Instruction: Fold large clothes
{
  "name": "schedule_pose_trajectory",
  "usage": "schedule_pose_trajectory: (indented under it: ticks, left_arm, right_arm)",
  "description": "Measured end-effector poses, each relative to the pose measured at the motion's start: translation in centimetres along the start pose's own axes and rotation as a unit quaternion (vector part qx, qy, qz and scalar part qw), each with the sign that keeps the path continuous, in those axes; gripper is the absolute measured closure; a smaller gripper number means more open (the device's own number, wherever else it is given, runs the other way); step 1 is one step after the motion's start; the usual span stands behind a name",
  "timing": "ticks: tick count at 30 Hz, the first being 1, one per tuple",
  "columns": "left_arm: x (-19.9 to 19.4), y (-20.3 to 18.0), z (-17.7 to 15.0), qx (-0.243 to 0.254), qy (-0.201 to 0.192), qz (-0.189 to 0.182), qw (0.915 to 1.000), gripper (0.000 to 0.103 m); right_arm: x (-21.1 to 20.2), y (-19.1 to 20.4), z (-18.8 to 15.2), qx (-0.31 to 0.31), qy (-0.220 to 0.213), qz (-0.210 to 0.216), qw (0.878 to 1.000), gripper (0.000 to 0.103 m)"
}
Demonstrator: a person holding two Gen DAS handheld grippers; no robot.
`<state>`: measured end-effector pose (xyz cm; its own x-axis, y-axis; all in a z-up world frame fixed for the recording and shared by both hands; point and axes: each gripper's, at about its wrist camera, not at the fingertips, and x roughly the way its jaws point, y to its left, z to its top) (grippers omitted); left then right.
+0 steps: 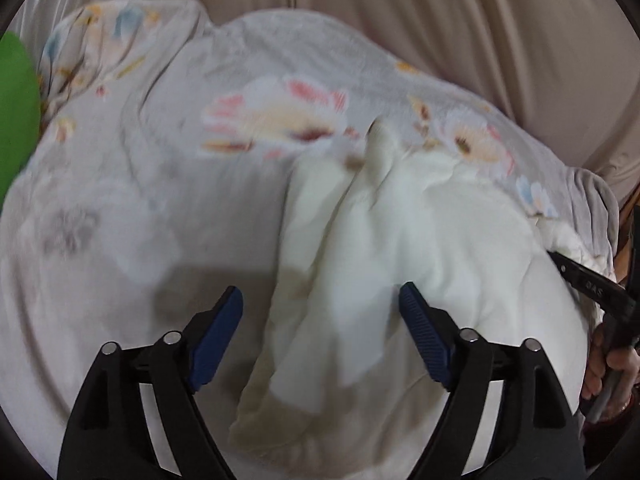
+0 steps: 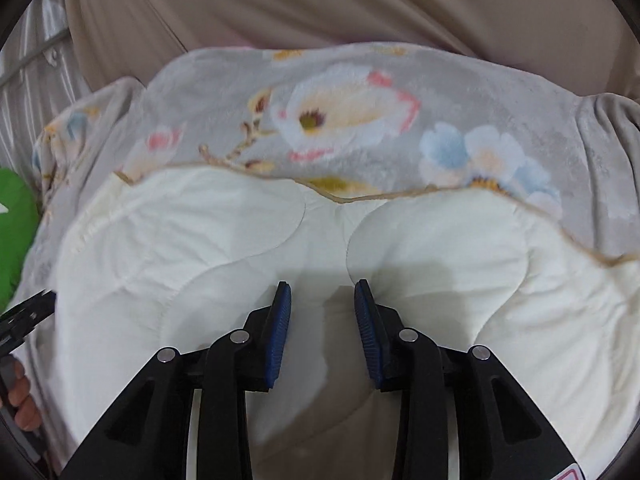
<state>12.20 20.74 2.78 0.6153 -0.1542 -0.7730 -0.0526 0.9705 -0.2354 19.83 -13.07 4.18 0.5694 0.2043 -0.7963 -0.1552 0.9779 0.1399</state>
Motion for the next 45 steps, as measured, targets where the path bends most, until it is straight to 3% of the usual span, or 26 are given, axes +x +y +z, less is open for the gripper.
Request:
schedule_pose_trajectory:
  ticks: [4,9,13,15,17,19,21,23,28,32,36,41,45]
  left_arm:
    - [1.2,1.8,-1.5,-0.037,0.017,-0.035,0.9985,0.009]
    - [1.1,0.7,-1.6,-0.038,0.01,-0.033,0.9987,0.008]
    - [0.1,0.6,-1.4,-0.055,0.017,-0.077,0.9954,0.008]
    - [1.3,0.2,-1.7,-0.047,0.043,-0.068,0.9956,0.006]
    - [2.0,-0.5,-1.8,-0.031,0.039,-0.046,0.9977,0.005]
    - [1.4,-1.1,-1.6,-0.027,0.039,-0.042,0.998,0.018]
    - [0.1,-1.6,-1.3,-0.012,0.031,-0.037,0.9988,0.055]
    - [-1.6,-2.1,-1.2,0.007,0.015,-0.032,0.9994,0.075]
    - [-6.4,-4.4,-0.8,0.038,-0.039,-0.05,0.9973,0.083]
    - [-11.0,-8.2,-0.5,0.072,-0.104,-0.081,0.9887,0.084]
    - [-14.9,-14.1,-0.5,0.133,-0.147,-0.134,0.9709,0.085]
    - [-15.2,-22.7,-2.0,0.217,-0.149,-0.18,0.9476,0.085]
    - [-12.4,-29.0,-3.5,0.272,-0.124,-0.193,0.9345,0.086]
  right_arm:
    - [0.8,1.1,-1.1,-0.022,-0.014,-0.023,0.999,0.07]
    - [1.1,1.6,-1.2,-0.035,-0.019,-0.035,0.999,0.07]
    - [1.0,1.4,-1.1,-0.033,-0.017,-0.031,0.999,0.07]
    - [1.0,1.5,-1.1,-0.036,-0.017,-0.034,0.999,0.07]
    - [0.9,1.5,-1.0,-0.037,-0.015,-0.032,0.999,0.07]
    - [-0.4,1.1,-0.8,-0.024,-0.021,-0.016,0.999,0.07]
    - [-2.8,0.6,-1.3,-0.008,-0.03,0.02,0.999,0.07]
    - [-5.4,0.3,-2.4,-0.01,-0.029,0.042,0.999,0.07]
    - [-8.0,-0.8,-7.4,-0.024,0.008,0.07,0.997,0.082]
    - [-7.0,-0.6,-10.0,-0.036,0.011,0.063,0.997,0.085]
    - [-6.3,0.1,-10.8,-0.047,-0.008,0.051,0.998,0.085]
    - [-7.1,0.4,-11.8,-0.054,-0.036,0.042,0.997,0.086]
    - [-10.0,-0.3,-14.1,-0.025,-0.052,0.076,0.995,0.085]
